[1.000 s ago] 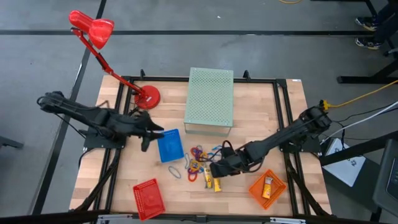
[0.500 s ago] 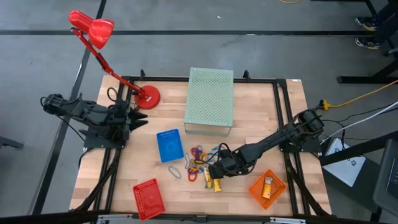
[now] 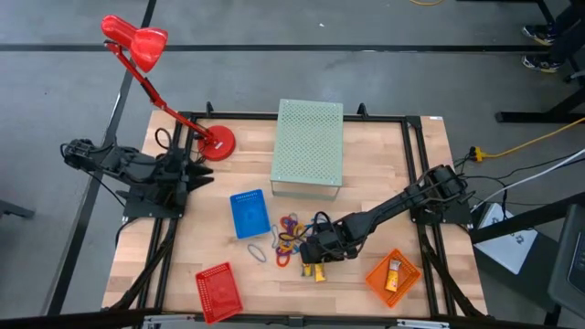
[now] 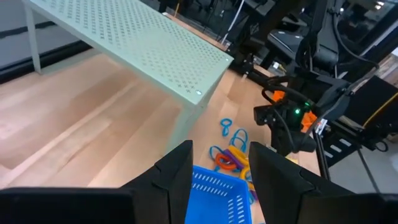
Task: Pick & Place Office Desk Supplies
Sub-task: Put the yellow crayon box into the orange basket
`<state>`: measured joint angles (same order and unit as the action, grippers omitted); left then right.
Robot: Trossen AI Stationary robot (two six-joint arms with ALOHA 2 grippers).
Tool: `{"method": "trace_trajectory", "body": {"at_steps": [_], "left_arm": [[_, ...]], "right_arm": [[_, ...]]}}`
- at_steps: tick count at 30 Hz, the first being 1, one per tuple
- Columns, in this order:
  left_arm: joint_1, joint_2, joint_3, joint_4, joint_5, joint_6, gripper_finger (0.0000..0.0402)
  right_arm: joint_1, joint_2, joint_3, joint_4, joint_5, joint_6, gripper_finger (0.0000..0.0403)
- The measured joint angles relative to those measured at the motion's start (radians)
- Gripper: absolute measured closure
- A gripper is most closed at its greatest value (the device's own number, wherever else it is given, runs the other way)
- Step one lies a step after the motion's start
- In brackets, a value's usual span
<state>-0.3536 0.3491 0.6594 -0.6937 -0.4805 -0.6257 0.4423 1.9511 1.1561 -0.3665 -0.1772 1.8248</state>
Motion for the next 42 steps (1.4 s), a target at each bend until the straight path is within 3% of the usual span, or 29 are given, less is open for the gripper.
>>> {"method": "trace_trajectory", "body": {"at_steps": [8,11,19,30,37,42], "left_arm": [[0.000,-0.001,0.000,-0.037,0.020,-0.011,0.0249],[0.000,-0.001,0.000,-0.029,0.022,-0.015,0.0249],[0.000,-0.001,0.000,-0.012,0.021,-0.014,0.0249],[0.000,-0.001,0.000,-0.005,0.019,0.002,0.0249],[0.000,-0.001,0.000,-0.005,0.018,0.004,0.0249],[0.000,-0.001,0.000,0.004,0.022,0.004,0.0249]], "right_arm": [[0.001,0.002,-0.001,-0.007,0.000,-0.007,0.0307],[0.002,0.003,-0.001,-0.003,0.001,-0.007,0.0323],[-0.003,-0.045,-0.009,-0.043,0.058,-0.015,0.0308],[-0.016,-0.334,-0.006,-0.271,0.215,-0.038,0.0323],[0.043,-0.533,-0.005,-0.542,0.158,-0.016,0.0323],[0.154,-0.621,-0.005,-0.696,0.109,0.107,0.0323]]}}
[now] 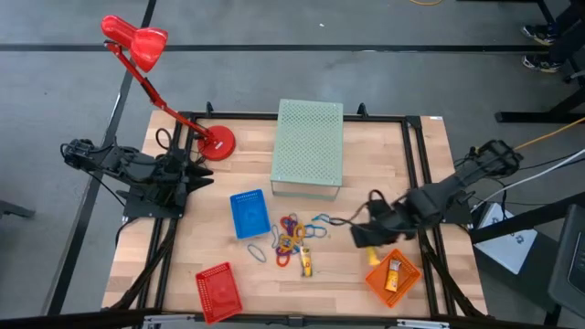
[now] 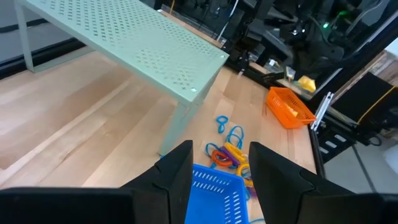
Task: Pick & Place Office Desk Supplies
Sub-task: Put the yellow crayon box into the orange basket
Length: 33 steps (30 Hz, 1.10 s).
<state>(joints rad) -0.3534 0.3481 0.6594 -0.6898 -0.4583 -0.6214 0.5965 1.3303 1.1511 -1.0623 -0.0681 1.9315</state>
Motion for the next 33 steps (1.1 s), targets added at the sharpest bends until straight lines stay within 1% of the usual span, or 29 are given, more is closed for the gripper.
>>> {"method": "trace_trajectory", "body": {"at_steps": [5,7,9,12,18,23,30,33], "left_arm": [[0.000,0.000,0.000,0.049,0.016,0.015,0.0249],[0.000,0.000,0.000,0.048,0.016,0.020,0.0249],[0.000,0.000,0.000,0.048,0.017,0.023,0.0249],[0.000,0.000,0.000,0.047,0.017,0.020,0.0249],[0.000,0.000,0.000,0.047,0.017,0.015,0.0249],[0.000,0.000,0.000,0.046,0.021,0.007,0.0249],[0.000,0.000,0.000,0.045,0.031,0.007,0.0249],[0.000,0.000,0.000,0.036,0.033,0.007,0.0249]], "right_arm": [[0.139,-0.021,0.000,-0.082,-0.004,0.186,0.0323],[0.187,-0.014,0.000,-0.099,-0.004,0.258,0.0323],[0.221,0.004,0.000,-0.102,-0.017,0.295,0.0323],[0.242,0.047,0.000,-0.104,-0.053,0.304,0.0323],[0.250,0.149,0.000,-0.087,-0.058,0.290,0.0323],[0.255,0.224,0.000,-0.056,-0.117,0.249,0.0323],[0.269,0.275,0.000,-0.008,-0.132,0.267,0.0323],[0.270,0.286,0.000,0.007,-0.133,0.267,0.0308]]}}
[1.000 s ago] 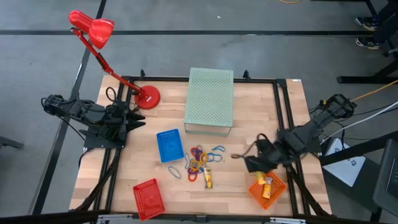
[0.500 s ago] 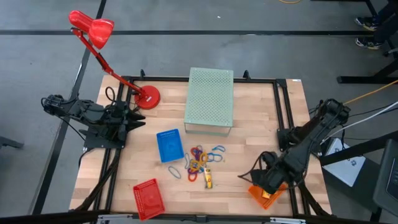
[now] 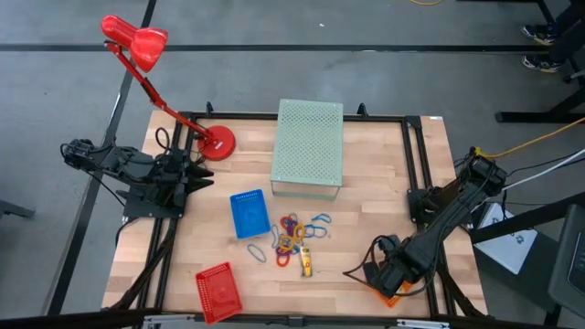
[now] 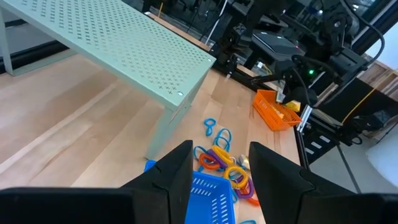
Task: Pick & Place Office Desk Supplies
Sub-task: Put the yellow crayon box into the orange basket
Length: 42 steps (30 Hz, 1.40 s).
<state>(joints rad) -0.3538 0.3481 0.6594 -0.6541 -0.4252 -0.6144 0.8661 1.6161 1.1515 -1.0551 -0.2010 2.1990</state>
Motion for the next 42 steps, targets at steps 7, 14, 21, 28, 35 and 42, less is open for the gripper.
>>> {"method": "trace_trajectory", "body": {"at_steps": [7,14,21,28,35,42], "left_arm": [[0.000,0.000,0.000,-0.001,0.000,-0.002,0.0249],[0.000,0.000,0.000,-0.001,0.000,-0.004,0.0249],[0.000,0.000,0.000,0.000,0.002,-0.018,0.0249],[0.000,0.000,0.000,0.002,0.006,-0.030,0.0249],[0.000,0.000,0.000,0.002,0.005,-0.042,0.0249],[0.000,0.000,0.000,0.000,0.001,-0.053,0.0249]], "right_arm": [[-0.004,0.000,0.000,0.011,-0.002,0.017,0.0225],[-0.008,-0.003,0.000,0.024,0.046,0.043,0.0186],[-0.059,-0.049,0.000,0.142,0.401,0.039,0.0194],[-0.197,-0.054,0.001,0.487,0.698,-0.203,0.0202],[-0.368,-0.006,0.001,0.591,0.469,-0.378,0.0202],[-0.470,0.063,0.001,0.579,0.262,-0.409,0.0202]]}}
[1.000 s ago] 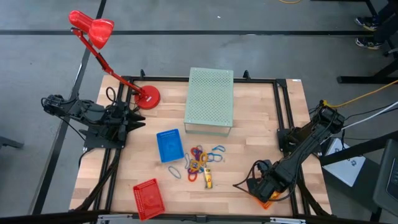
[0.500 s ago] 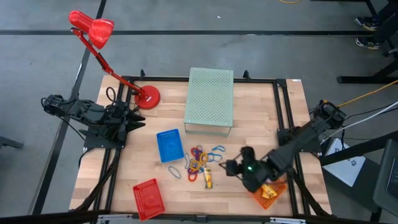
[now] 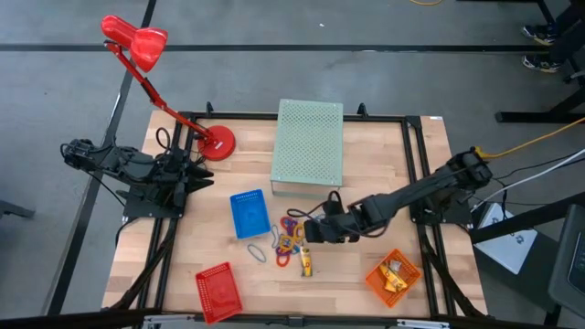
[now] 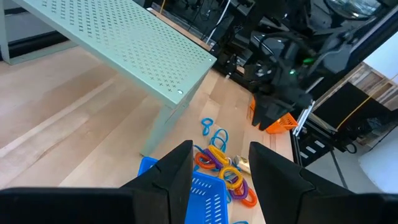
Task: Pick & Place Office Desk Supplies
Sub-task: Put the yellow crayon box into the orange basket
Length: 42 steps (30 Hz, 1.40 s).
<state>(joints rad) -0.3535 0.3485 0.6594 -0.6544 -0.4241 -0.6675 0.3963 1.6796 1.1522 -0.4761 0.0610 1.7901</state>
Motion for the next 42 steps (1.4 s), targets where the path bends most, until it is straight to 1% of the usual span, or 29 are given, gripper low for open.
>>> {"method": "trace_trajectory", "body": {"at_steps": [2,4,7,10,13,20,25,31,37,42], "left_arm": [[0.000,0.000,0.000,0.000,0.000,-0.002,0.0249],[0.000,0.000,0.000,0.000,-0.001,-0.003,0.0249],[0.000,0.000,0.000,0.000,-0.002,-0.004,0.0249],[0.000,0.000,0.000,-0.001,-0.001,-0.010,0.0249],[0.000,0.000,0.000,-0.002,0.005,-0.018,0.0249],[0.000,0.000,0.000,-0.011,0.026,-0.018,0.0249],[0.000,0.000,0.000,-0.023,0.054,-0.018,0.0249],[0.000,0.000,0.000,-0.027,0.075,-0.009,0.0249],[0.000,0.000,0.000,-0.027,0.076,-0.009,0.0249],[0.000,0.000,0.000,-0.027,0.076,-0.006,0.0249]], "right_arm": [[-0.015,0.027,0.016,-0.015,-0.048,-0.009,0.0205],[-0.022,0.061,0.068,-0.085,-0.076,-0.034,0.0211],[-0.032,0.137,0.206,-0.204,-0.099,-0.109,0.0224],[-0.047,0.226,0.352,-0.321,-0.099,-0.191,0.0228],[-0.055,0.300,0.439,-0.386,-0.105,-0.236,0.0223],[-0.030,0.407,0.451,-0.365,-0.214,-0.188,0.0188],[0.003,0.418,0.452,-0.264,-0.191,-0.102,0.0171],[0.012,0.436,0.451,-0.268,-0.189,-0.049,0.0176],[0.014,0.504,0.450,-0.209,-0.260,-0.050,0.0179],[0.009,0.506,0.449,-0.207,-0.245,-0.046,0.0188]]}}
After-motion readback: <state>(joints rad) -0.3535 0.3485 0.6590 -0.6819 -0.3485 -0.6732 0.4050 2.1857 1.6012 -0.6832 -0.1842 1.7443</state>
